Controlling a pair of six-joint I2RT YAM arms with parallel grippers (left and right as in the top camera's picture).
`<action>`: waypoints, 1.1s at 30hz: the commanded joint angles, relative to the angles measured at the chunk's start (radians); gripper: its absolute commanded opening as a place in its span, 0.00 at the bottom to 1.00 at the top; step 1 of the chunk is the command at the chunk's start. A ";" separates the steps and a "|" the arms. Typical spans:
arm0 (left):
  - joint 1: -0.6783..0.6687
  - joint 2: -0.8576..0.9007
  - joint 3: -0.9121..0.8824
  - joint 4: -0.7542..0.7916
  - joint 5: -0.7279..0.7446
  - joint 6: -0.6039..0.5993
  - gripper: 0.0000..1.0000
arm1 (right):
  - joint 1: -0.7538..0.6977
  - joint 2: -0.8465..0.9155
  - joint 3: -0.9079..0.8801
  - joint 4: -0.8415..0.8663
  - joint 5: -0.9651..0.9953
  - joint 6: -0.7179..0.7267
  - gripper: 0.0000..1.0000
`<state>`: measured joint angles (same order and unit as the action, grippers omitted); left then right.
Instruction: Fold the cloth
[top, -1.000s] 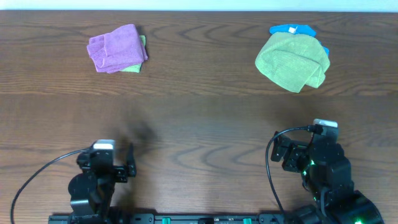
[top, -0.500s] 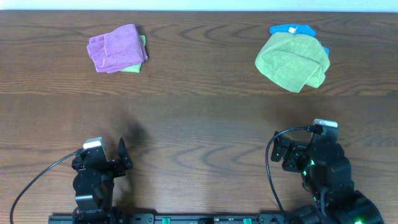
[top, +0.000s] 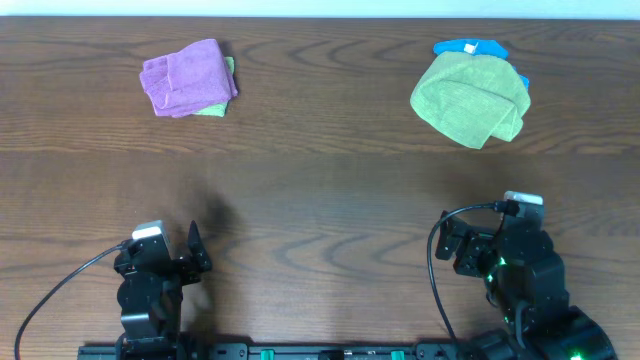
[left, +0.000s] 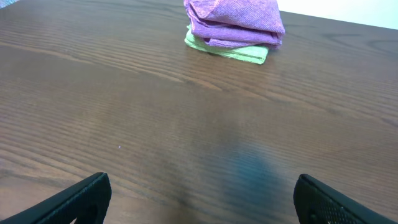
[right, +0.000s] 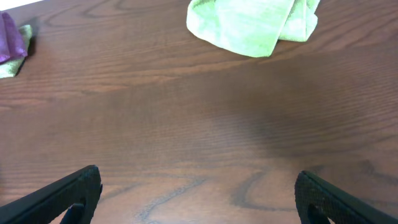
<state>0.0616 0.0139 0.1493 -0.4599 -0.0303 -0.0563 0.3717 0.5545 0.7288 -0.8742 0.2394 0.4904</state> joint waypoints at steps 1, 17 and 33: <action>-0.003 -0.010 -0.019 0.003 -0.014 -0.011 0.95 | 0.008 -0.003 -0.003 -0.001 0.007 0.014 0.99; -0.003 -0.010 -0.019 0.003 -0.014 -0.011 0.95 | 0.008 -0.003 -0.003 -0.001 0.007 0.014 0.99; -0.003 -0.010 -0.019 0.003 -0.014 -0.011 0.95 | -0.204 -0.114 -0.006 -0.036 0.127 -0.175 0.99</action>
<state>0.0616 0.0139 0.1493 -0.4599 -0.0303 -0.0563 0.2012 0.4801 0.7277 -0.9257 0.3161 0.4217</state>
